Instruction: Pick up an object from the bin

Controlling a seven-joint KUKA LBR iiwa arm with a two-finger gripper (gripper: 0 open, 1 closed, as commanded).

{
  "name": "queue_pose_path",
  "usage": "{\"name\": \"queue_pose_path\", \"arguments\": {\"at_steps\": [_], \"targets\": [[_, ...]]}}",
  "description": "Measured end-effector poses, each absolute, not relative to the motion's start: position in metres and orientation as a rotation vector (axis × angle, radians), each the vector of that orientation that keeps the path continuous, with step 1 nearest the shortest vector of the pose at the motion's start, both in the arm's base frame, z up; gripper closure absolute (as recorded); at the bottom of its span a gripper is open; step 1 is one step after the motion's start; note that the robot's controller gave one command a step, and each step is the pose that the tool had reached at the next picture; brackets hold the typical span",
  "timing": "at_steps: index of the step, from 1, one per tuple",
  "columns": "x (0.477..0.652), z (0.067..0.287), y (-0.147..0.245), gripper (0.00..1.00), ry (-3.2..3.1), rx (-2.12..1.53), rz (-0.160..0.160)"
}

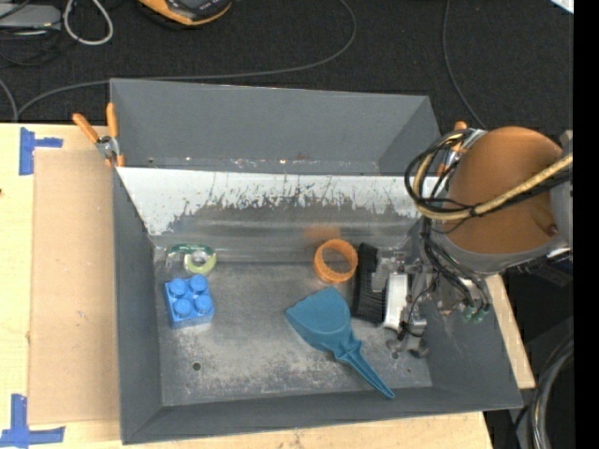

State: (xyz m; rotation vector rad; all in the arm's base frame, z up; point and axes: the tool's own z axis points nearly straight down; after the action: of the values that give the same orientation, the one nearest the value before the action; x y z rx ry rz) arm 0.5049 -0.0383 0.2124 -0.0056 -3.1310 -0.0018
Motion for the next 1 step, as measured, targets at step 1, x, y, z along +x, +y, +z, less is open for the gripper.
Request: {"name": "queue_pose_path", "arguments": {"at_steps": [1], "targets": [[0.5064,0.2166,-0.038,0.0,-3.139,-0.002,-0.001]]}}
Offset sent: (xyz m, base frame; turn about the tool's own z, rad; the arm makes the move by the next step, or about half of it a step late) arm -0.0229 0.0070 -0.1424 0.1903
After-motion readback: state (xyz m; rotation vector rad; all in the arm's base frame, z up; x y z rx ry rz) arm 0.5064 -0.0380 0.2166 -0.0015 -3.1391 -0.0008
